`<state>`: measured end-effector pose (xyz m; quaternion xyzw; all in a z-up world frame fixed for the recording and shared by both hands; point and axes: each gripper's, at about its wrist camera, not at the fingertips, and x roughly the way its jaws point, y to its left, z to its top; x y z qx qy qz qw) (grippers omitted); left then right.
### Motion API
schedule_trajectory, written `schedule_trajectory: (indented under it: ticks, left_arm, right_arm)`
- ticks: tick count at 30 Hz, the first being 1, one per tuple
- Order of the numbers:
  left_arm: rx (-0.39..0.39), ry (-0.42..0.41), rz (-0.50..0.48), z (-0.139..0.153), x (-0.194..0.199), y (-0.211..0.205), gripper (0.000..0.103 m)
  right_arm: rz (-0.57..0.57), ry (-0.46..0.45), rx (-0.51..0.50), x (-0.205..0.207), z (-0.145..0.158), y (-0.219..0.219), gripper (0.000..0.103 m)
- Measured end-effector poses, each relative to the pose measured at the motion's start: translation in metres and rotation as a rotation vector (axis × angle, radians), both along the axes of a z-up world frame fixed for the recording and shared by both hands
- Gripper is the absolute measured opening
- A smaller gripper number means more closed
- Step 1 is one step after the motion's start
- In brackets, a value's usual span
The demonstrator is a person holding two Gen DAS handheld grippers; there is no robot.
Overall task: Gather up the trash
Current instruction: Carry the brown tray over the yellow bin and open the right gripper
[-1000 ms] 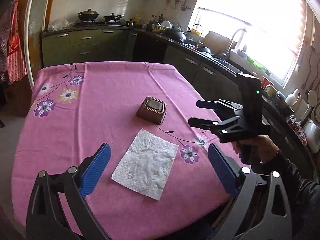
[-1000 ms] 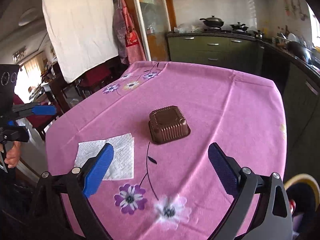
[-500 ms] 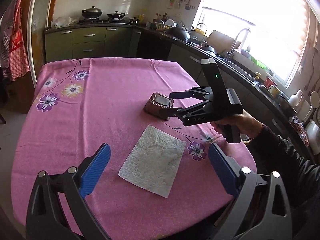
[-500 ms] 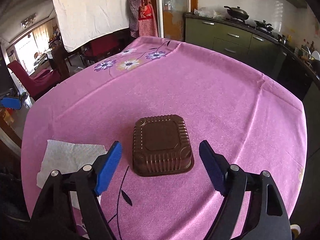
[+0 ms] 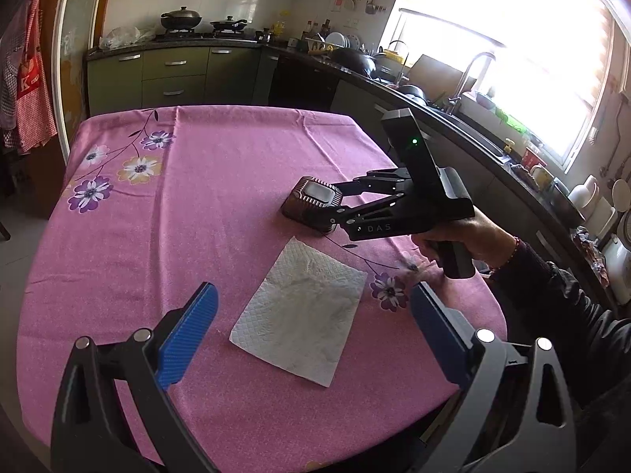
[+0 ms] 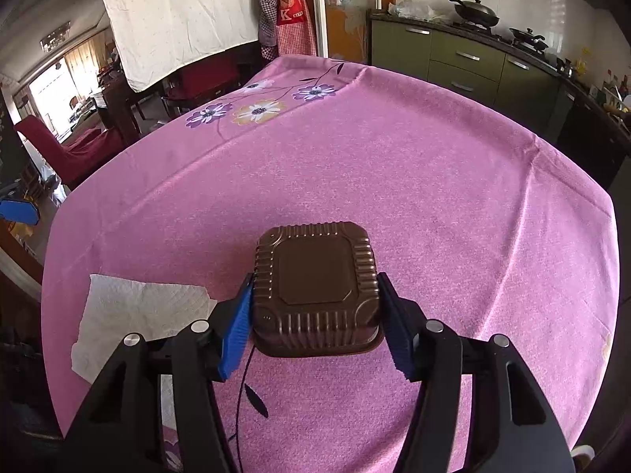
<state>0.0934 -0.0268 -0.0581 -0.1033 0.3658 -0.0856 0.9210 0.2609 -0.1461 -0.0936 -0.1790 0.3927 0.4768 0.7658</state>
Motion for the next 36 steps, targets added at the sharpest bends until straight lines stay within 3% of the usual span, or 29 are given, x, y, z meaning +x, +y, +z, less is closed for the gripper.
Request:
schedule_trajectory:
  ticks: [10, 17, 24, 28, 30, 32, 36]
  left_arm:
    - [-0.011, -0.003, -0.020, -0.002, 0.000, -0.003, 0.093]
    - [-0.008, -0.008, -0.076, -0.003, 0.001, -0.017, 0.093]
    - [0.008, 0.005, -0.110, -0.009, 0.004, -0.030, 0.094]
    - [0.024, 0.013, -0.121, -0.011, 0.004, -0.036, 0.094]
    - [0.030, 0.019, -0.124, -0.013, 0.005, -0.037, 0.094]
    - [0.037, 0.028, -0.129, -0.015, 0.006, -0.039, 0.094]
    - [0.052, 0.045, -0.143, -0.021, 0.009, -0.044, 0.094]
  right_arm:
    - [-0.130, -0.035, 0.093, -0.036, 0.039, -0.061, 0.059]
    - [-0.428, -0.065, 0.065, -0.043, 0.059, -0.160, 0.060]
    - [-0.765, -0.032, -0.126, -0.010, 0.023, -0.261, 0.060]
    - [-0.845, -0.022, -0.223, 0.005, -0.009, -0.284, 0.061]
    - [-0.874, -0.029, -0.268, 0.012, -0.020, -0.288, 0.076]
    - [-0.908, -0.041, -0.267, 0.013, -0.025, -0.291, 0.081]
    - [-0.933, -0.064, -0.187, -0.006, -0.012, -0.291, 0.081]
